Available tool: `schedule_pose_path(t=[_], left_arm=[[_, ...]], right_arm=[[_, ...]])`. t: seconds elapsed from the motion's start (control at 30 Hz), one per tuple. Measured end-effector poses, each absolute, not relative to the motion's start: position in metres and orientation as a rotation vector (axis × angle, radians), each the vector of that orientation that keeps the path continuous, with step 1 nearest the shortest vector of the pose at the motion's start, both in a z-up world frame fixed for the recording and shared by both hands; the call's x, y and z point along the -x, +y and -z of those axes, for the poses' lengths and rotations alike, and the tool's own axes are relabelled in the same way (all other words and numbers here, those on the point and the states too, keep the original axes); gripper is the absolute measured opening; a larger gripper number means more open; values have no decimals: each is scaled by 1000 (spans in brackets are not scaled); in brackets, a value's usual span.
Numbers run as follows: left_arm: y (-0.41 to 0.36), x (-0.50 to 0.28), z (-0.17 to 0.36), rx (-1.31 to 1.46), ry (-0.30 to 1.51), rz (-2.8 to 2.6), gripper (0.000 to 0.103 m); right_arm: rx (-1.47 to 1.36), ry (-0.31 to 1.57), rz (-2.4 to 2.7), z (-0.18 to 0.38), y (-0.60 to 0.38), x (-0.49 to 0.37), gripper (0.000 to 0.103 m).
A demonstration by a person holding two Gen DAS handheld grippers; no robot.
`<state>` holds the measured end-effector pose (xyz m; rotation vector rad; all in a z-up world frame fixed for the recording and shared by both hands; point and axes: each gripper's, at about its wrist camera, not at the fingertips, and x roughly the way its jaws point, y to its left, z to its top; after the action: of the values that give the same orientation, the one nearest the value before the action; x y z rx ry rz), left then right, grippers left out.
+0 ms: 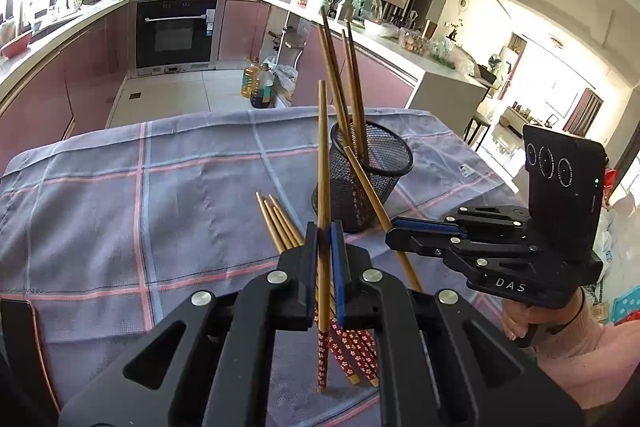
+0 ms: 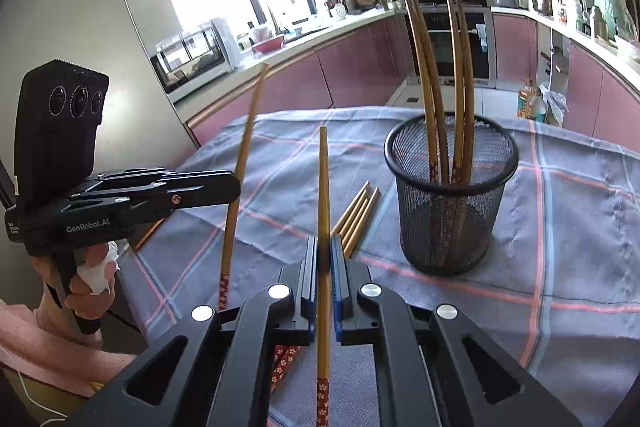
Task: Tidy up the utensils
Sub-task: 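Lower the left chopstick into the mesh cup while the right gripper lowers its own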
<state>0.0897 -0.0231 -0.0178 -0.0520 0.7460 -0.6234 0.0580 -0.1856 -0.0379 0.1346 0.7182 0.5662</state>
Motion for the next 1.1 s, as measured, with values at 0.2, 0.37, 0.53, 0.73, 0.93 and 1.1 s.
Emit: schedule_pose_path(t=[0.2,0.37,0.53,0.73,0.93,1.1], left_arm=[[-17,-81,-10,91,676,666,7],[-21,-80,-26,109,637,687,7],[-28,-85,-39,119,599,706,7],[-39,-96,-60,115,546,715,7],[-51,-106,-83,102,503,709,7],[-61,-112,-96,98,477,712,7]], right_arm=[[-181,653,-577,20,-199,-55,5],[-198,611,-575,7,-207,-53,5],[-203,567,-571,-7,-216,-56,5],[-184,490,-550,-35,-229,-61,5],[-168,418,-517,-60,-246,-68,5],[-161,377,-487,-74,-258,-75,5]])
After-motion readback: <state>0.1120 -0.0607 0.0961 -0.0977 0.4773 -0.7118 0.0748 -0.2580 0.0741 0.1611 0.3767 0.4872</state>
